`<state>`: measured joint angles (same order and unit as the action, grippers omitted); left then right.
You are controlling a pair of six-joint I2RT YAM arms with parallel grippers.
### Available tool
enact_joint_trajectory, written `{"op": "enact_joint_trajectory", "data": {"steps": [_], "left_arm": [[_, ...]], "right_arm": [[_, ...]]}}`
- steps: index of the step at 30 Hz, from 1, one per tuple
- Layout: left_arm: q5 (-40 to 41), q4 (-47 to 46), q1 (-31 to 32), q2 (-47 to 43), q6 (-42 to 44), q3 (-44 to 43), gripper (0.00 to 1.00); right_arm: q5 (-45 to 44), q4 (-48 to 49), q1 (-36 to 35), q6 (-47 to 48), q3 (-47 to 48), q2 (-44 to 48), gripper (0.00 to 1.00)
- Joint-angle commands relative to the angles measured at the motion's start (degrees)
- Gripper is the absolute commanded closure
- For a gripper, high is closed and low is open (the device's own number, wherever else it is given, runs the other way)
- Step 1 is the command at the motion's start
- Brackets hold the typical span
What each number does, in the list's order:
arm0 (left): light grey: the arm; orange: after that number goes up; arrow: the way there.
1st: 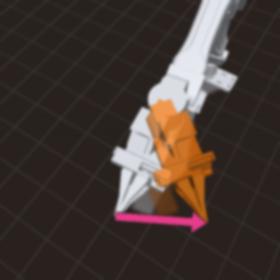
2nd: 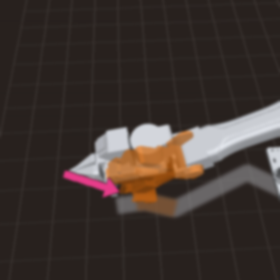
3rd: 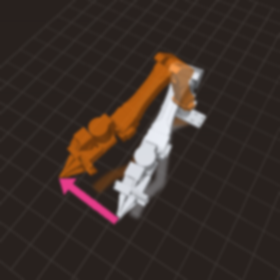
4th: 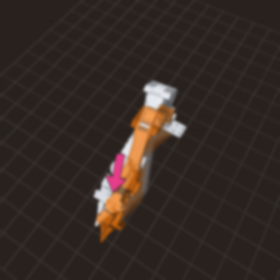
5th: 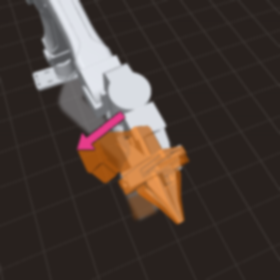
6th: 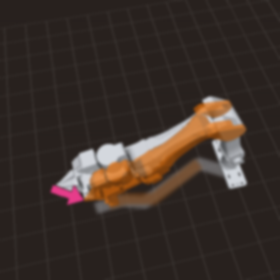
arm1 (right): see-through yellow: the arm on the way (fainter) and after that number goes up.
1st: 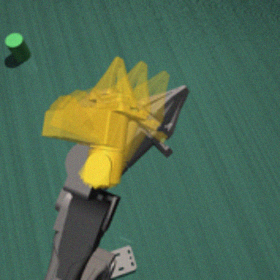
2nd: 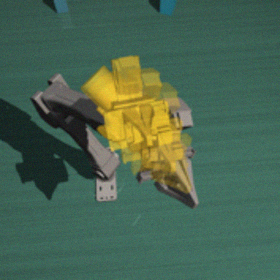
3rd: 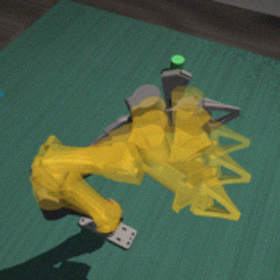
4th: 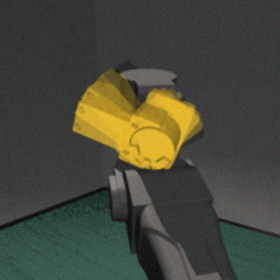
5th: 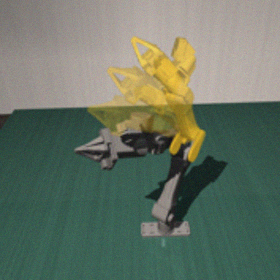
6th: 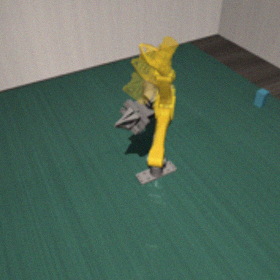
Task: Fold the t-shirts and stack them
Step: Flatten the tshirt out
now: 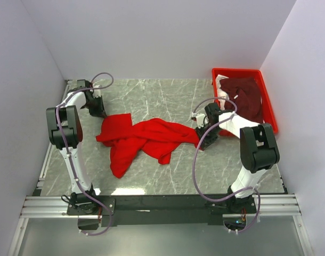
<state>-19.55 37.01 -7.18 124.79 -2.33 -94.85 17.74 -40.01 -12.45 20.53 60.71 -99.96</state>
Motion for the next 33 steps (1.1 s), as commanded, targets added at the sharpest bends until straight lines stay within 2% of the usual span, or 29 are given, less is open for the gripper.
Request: {"op": "enact_joint_trajectory", "data": {"steps": [1, 2, 3, 11, 18, 28, 33], "left_arm": [[-4.1, 0.5, -1.1, 3.0, -2.2, 0.0, 0.98], [-4.1, 0.7, -1.3, 3.1, -2.2, -0.8, 1.0], [-4.1, 0.8, -1.4, 3.0, -2.0, -1.1, 1.0], [-4.7, -1.0, -3.0, -0.2, 0.6, -1.7, 1.0], [-3.9, -1.3, -3.9, -6.9, 5.0, -2.5, 1.0], [-7.8, -2.6, -10.0, -17.2, 5.6, -12.1, 1.0], [-9.4, -6.8, -11.8, -22.1, 4.8, -15.0, 1.0]], "right_arm": [[1.9, 4.0, -0.1, -1.0, 0.4, 2.8, 0.84], [1.6, 3.8, -0.2, -0.6, 1.3, 3.1, 0.97], [1.4, 3.3, -0.1, -0.2, 2.0, 3.5, 1.0], [-0.7, -3.7, 0.1, 4.1, 9.4, 4.7, 1.0], [-4.5, -10.4, 0.1, 7.9, 17.1, 4.9, 1.0], [-15.8, -18.1, -0.9, 17.5, 36.1, 2.5, 1.0], [-23.4, -17.6, -2.8, 23.1, 45.6, 2.1, 1.0]]}}
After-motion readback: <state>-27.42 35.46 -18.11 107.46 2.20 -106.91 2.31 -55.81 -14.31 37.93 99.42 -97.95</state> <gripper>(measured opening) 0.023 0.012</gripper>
